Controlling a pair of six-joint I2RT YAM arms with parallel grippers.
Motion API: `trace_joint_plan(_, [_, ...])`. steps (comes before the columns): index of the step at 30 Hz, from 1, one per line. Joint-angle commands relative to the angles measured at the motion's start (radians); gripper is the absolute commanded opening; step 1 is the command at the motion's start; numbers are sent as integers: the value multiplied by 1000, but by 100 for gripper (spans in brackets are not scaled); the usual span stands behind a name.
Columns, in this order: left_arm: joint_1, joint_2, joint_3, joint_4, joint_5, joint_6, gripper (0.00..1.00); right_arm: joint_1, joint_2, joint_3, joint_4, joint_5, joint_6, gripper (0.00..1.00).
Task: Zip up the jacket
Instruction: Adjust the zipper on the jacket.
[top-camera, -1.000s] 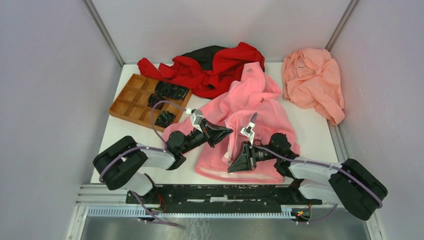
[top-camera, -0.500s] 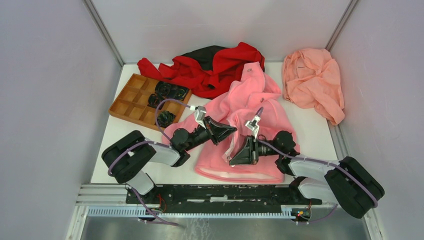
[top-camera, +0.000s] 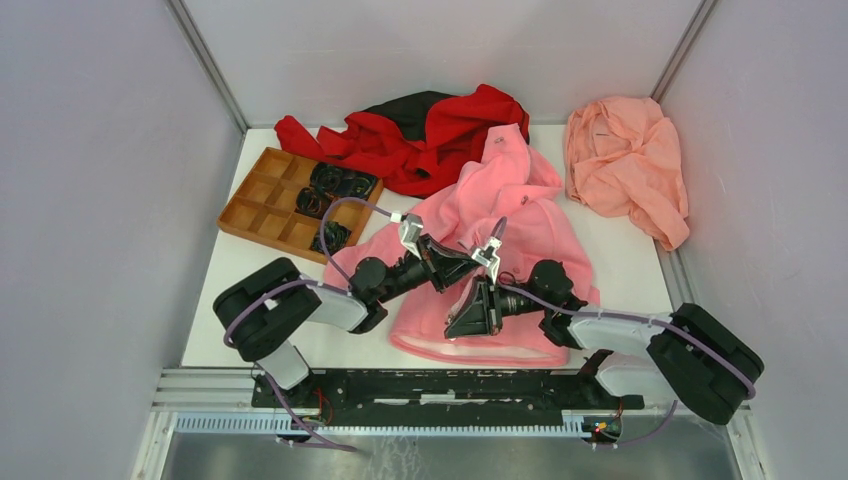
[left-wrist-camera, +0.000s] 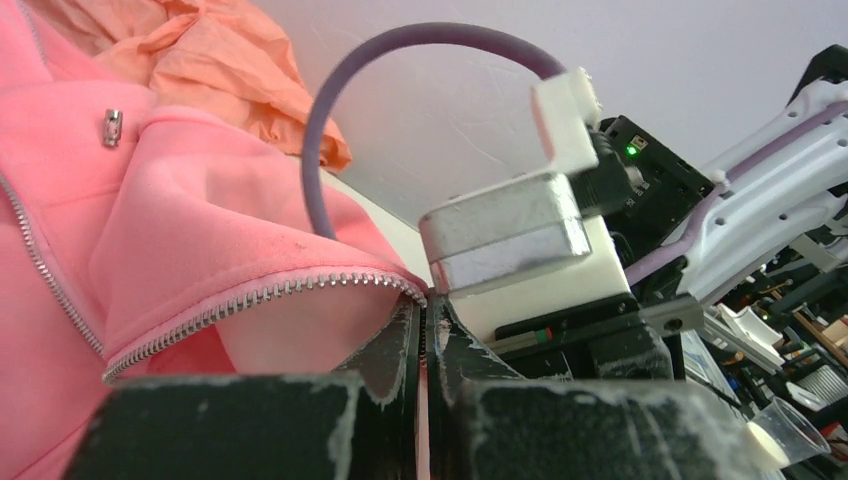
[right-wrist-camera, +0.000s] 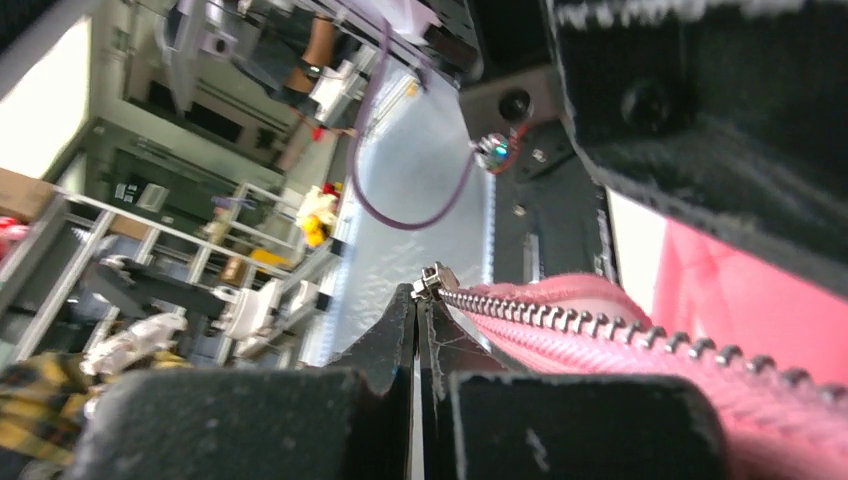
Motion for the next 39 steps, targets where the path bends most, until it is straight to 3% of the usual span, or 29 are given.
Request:
trace_joint_plan(1, [29, -15, 44, 187, -106, 43, 2, 23, -58, -37, -327, -30, -243, 0])
trace_joint_plan(7, [46, -49, 34, 242, -98, 7, 2, -89, -92, -67, -306, -45, -214, 0])
trace_joint_plan(10, [45, -81, 8, 241, -75, 11, 2, -187, -85, -142, 137, -28, 109, 0])
trace_joint_plan(12, [44, -81, -9, 235, -74, 16, 2, -173, -81, -131, 190, 1, 153, 0])
trace_joint_plan(17, [16, 6, 30, 233, -80, 29, 2, -27, -34, -15, -8, 5, 9, 0])
trace_joint_plan(23, [7, 75, 94, 233, -102, 31, 2, -7, -29, 21, -320, 18, -218, 0])
trace_joint_plan(24, [6, 84, 100, 235, -100, 29, 2, -61, -24, 45, -286, 5, -189, 0])
trace_joint_plan(26, [1, 97, 100, 237, -99, 25, 2, -148, -4, 30, -55, -13, -15, 0])
trace_joint_plan(27, [-1, 105, 99, 242, -101, 21, 2, -152, -8, 3, -51, -11, -7, 0])
trace_joint_plan(30, [-1, 108, 100, 242, -106, 19, 2, -57, -82, -36, -510, 39, -351, 0])
trace_joint_plan(39, [9, 29, 67, 241, -93, 10, 2, -124, -130, -99, -387, 12, -282, 0])
